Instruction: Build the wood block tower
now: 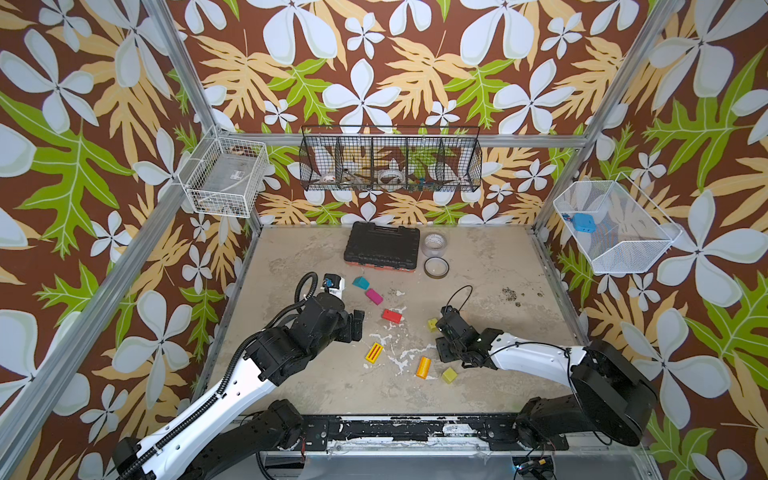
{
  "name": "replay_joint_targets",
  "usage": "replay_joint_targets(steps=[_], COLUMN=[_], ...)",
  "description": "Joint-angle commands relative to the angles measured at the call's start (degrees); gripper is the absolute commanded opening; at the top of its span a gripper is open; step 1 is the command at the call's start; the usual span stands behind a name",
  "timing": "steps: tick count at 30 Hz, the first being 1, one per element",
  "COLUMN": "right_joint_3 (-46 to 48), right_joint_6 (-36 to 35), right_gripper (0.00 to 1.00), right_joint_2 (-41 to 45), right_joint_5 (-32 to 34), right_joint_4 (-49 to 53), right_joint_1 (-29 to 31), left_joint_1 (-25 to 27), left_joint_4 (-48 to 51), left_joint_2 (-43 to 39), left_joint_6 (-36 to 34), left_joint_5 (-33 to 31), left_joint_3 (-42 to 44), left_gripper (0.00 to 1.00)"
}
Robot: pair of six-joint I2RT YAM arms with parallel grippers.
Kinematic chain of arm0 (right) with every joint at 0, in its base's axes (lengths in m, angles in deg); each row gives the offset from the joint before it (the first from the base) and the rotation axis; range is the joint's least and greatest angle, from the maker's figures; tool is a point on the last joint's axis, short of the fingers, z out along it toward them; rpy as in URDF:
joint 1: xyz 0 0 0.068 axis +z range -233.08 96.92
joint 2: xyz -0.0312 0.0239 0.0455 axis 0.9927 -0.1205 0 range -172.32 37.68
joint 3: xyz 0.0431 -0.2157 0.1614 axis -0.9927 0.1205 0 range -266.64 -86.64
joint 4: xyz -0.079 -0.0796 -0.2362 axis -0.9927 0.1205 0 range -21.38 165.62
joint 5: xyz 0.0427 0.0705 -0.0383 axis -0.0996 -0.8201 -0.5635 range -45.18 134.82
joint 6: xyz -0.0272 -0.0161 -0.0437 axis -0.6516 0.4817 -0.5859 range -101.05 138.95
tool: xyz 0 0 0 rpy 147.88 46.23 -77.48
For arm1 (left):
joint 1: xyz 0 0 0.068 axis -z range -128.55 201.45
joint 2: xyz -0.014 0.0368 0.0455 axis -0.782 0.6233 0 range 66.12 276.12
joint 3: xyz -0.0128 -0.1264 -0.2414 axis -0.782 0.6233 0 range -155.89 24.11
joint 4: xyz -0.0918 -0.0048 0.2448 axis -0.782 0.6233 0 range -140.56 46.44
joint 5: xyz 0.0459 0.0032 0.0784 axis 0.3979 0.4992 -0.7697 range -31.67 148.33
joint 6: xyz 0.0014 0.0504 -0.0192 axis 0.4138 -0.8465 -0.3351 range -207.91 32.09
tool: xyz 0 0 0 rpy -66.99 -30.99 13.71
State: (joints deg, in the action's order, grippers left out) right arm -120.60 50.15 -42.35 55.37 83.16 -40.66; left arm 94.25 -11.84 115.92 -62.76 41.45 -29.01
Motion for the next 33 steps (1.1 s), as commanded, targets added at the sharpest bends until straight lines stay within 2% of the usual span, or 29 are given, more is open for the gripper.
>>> replay_joint_targets(steps=[1, 7, 16, 29, 33], right_joint_3=[0.8, 1.0, -4.0, -10.8, -12.8], right_joint_6=[0.6, 0.9, -1.0, -1.5, -2.2], right_gripper=[0.43, 0.4, 0.39, 0.39, 0.35], right_joint_2=[2.3, 6.6, 9.7, 11.3, 10.5], right_joint_5=[0.5, 1.3, 0.8, 2.1, 0.5], right_joint_4=[2.5, 2.5, 5.8, 9.3, 10.8], right_joint_1=[0.1, 0.0, -0.5, -5.5, -8.1], left_joint_1=[0.0, 0.0, 0.0, 0.0, 0.0], left_joint_4=[-1.3, -1.2, -1.2, -1.3, -1.3], left_joint_2=[0.2, 0.3, 0.5, 0.2, -0.3], left_joint_6=[-0.8, -0.9, -0.8, -0.9, -0.9], left_joint_5=[0.0, 0.2, -0.2, 0.2, 0.2], left_joint_3=[0.3, 0.2, 0.3, 0.2, 0.3], left_gripper=[0.89, 0.89, 0.89, 0.89, 0.89])
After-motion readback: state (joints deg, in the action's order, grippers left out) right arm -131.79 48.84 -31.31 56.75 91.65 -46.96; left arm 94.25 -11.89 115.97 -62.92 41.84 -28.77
